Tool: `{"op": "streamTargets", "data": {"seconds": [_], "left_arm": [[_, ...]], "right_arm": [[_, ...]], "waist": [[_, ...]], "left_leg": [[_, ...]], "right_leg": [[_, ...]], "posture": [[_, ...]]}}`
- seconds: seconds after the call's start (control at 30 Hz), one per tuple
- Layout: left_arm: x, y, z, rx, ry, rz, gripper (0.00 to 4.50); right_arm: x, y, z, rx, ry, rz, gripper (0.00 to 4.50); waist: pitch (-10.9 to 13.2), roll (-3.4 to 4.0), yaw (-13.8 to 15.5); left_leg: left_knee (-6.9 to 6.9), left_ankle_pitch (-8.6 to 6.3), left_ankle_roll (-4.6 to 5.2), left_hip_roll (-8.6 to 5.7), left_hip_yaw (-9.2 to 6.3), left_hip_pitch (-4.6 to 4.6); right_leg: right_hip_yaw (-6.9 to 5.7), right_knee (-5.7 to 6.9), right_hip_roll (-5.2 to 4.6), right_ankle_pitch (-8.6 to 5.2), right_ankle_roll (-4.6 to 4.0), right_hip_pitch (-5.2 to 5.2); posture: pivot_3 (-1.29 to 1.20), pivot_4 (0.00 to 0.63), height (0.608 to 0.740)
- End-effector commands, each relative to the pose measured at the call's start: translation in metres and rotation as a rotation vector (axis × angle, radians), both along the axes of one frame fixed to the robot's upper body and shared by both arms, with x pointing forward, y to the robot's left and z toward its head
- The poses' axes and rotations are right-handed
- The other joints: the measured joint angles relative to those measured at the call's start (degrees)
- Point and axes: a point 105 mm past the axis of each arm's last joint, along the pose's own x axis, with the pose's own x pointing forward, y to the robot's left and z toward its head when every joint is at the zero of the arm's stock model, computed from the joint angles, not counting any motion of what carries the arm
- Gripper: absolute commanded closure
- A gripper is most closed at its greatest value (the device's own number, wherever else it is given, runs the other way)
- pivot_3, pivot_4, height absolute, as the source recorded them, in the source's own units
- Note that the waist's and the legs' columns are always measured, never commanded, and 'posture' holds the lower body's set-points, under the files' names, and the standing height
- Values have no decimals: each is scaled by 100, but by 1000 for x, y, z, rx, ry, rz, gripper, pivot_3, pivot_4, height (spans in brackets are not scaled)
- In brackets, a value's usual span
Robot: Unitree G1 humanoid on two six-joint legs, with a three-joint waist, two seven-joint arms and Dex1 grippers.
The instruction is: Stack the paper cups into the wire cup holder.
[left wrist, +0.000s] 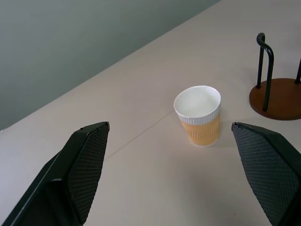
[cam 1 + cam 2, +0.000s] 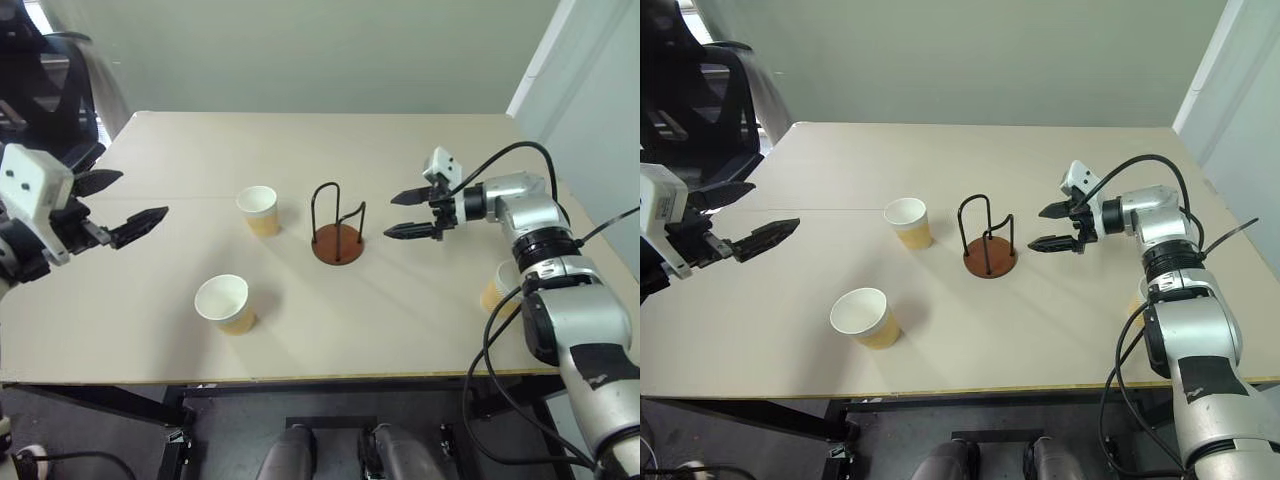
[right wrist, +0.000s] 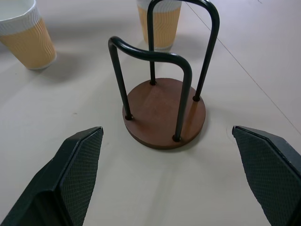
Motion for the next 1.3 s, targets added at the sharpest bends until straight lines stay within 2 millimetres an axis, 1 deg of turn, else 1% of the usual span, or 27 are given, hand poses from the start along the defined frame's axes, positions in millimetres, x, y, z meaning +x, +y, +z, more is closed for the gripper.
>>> {"op": "streamTargets", "data": {"seconds": [0.03,0.23,0.3,0.4,0.5,0.53,0.7,0.8,1.0,1.17,1.3], "left_arm": [[-4,7,21,23,-74,19,52],[4,2,30,34,-110,-2,52],[5,1,32,39,-111,-9,52],[10,-2,35,44,-117,-19,52],[16,-7,37,44,-128,-36,52],[17,-10,38,45,-130,-42,52],[24,-13,37,47,-130,-59,52],[23,-11,37,53,-131,-59,52],[17,-4,37,57,-131,-42,52],[14,-3,36,58,-134,-37,52],[10,1,35,53,-136,-21,52]], "right_arm": [[-2,5,16,31,-48,28,0],[-9,4,19,46,10,57,0],[-18,1,15,21,61,102,0],[-35,-3,3,-35,120,169,0],[-42,1,-4,-33,137,176,0],[-42,2,-4,-23,136,168,0],[-39,25,-15,10,111,144,0],[-34,43,-16,43,95,116,0],[-29,68,-20,53,55,115,0],[-24,74,-20,52,29,98,0],[-17,79,-22,36,-14,62,0]], "waist": [[0,0,1],[0,0,8],[0,0,8],[-2,-4,27],[-3,-5,19],[-3,-4,17],[-3,-4,-44],[-3,-4,-69],[-3,-5,-57],[-3,-5,-17],[-3,-5,-21]], "left_leg": [[0,1,0,0,0,0],[0,3,-2,-1,0,-1],[0,3,-2,-1,0,-1],[-2,2,-3,-1,0,-2],[-2,2,-4,-1,0,-2],[-1,3,-4,-1,0,-1],[-2,19,-9,-1,-2,6],[-3,29,-6,1,-2,8],[-2,34,-2,-1,-6,1],[-3,31,-4,-1,-8,-2],[-2,27,-8,-1,-8,-2]], "right_leg": [[0,0,0,0,0,0],[0,0,-1,0,-1,0],[0,0,-1,0,-1,0],[-2,-2,0,-1,-1,1],[-2,-2,0,0,2,1],[-2,-1,0,0,3,1],[-1,2,2,5,3,1],[-1,3,5,5,1,1],[-1,-2,4,5,0,0],[-1,-3,4,4,-1,-1],[-1,-3,4,4,-2,-1]], "posture": [[0,150,740],[0,150,740],[0,150,740],[0,150,740],[0,150,740],[0,150,740],[0,150,740],[0,150,740],[0,150,740],[0,150,740],[0,150,740]]}}
